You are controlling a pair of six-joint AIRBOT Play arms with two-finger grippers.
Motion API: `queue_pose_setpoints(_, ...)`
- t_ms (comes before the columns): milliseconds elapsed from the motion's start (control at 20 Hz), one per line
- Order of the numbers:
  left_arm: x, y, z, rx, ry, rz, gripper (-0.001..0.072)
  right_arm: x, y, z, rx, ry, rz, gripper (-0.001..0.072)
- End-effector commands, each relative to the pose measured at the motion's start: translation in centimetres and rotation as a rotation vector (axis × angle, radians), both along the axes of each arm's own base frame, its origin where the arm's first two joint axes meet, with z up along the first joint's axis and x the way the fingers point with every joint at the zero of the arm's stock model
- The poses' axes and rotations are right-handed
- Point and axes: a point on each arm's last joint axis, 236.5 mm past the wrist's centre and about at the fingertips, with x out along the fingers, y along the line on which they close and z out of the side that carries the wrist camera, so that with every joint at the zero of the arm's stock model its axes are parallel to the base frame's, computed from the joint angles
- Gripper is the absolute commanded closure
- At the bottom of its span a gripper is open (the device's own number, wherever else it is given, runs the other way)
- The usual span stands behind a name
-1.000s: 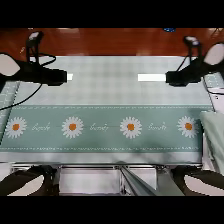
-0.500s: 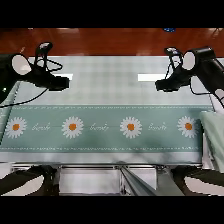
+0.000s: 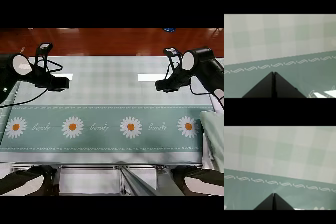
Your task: Fold the shirts.
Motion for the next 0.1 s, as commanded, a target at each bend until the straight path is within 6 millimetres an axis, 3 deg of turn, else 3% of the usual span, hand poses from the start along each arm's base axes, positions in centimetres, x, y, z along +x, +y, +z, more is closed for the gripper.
queue_pose_setpoints(0,0.01,0.01,0.01,0.001,0.0,-0.001,0.0689,0.0,0.03,0.0,0.0,0.0,0.0,0.0688)
queue_pose_setpoints(50,0.01,0.01,0.01,0.001,0.0,-0.001,0.0689,0.0,0.03,0.0,0.0,0.0,0.0,0.0688)
